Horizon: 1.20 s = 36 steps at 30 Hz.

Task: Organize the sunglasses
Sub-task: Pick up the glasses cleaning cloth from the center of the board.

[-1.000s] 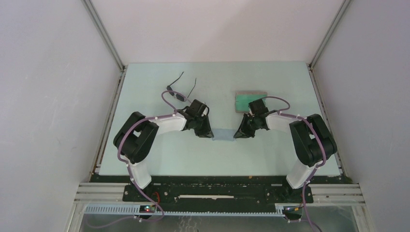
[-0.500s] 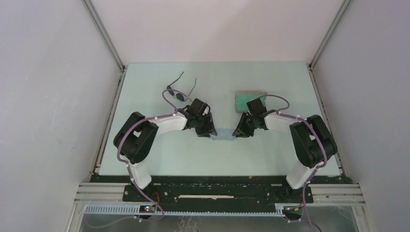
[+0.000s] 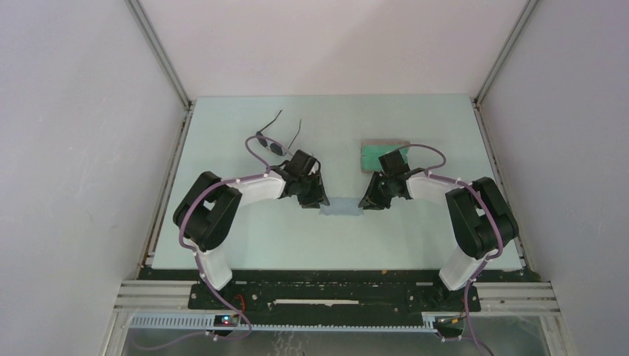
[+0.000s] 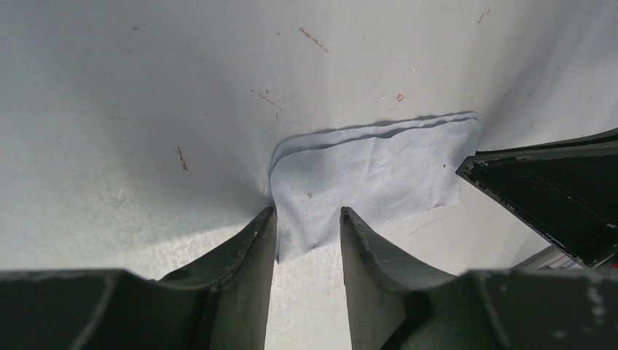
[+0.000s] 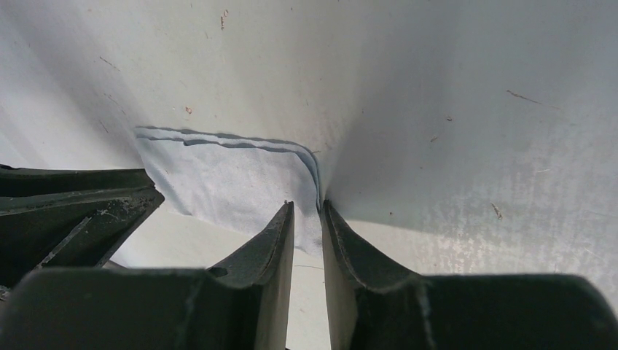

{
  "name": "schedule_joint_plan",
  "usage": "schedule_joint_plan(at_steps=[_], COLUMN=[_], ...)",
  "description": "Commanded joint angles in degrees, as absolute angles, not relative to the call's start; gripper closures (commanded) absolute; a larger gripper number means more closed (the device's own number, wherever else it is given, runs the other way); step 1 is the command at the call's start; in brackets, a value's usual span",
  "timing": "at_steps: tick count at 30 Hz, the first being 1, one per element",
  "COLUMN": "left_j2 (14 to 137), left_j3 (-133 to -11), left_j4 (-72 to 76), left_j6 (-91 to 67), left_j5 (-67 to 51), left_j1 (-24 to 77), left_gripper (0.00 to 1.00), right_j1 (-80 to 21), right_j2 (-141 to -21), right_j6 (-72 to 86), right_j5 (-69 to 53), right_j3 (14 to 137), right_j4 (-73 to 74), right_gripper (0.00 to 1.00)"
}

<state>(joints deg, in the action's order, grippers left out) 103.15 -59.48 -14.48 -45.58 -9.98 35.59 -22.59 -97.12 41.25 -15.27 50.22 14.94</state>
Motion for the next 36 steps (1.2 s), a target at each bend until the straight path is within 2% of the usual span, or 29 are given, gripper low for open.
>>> schedule_joint_plan(at_steps=[1, 22, 28, 30, 36], left_j2=[104.55, 105.95, 106.0, 106.24, 106.25], left_j3=[-59.34, -60.04, -60.29, -60.55, -61.71], left_j4=[-15.73, -14.96, -14.88, -14.72, -14.2], left_j6=[-44.97, -44.3, -44.18, -44.22, -44.24], left_j5=[-8.8, -11.14, -11.28, -11.51, -13.53], left_j1=[35.27, 36.21, 36.55, 36.72, 37.4], left_gripper=[0.59, 0.85, 0.99, 1.0, 1.0], right_j1=[-22.71, -24.25, -24.78, -24.85, -24.28], right_j2=[-98.5, -100.96, -101.66, -101.69, -100.48], right_j6=[40.37, 40.61, 40.84, 40.87, 40.18], right_j5=[-10.72, -11.6, -9.47, -9.21, -7.92], right_j3=[50.1, 51.59, 51.79, 51.84, 53.15], right_j4=[17.12, 16.47, 17.84, 17.91, 19.47], right_gripper=[0.7, 0.78, 0.86, 0.99, 1.0])
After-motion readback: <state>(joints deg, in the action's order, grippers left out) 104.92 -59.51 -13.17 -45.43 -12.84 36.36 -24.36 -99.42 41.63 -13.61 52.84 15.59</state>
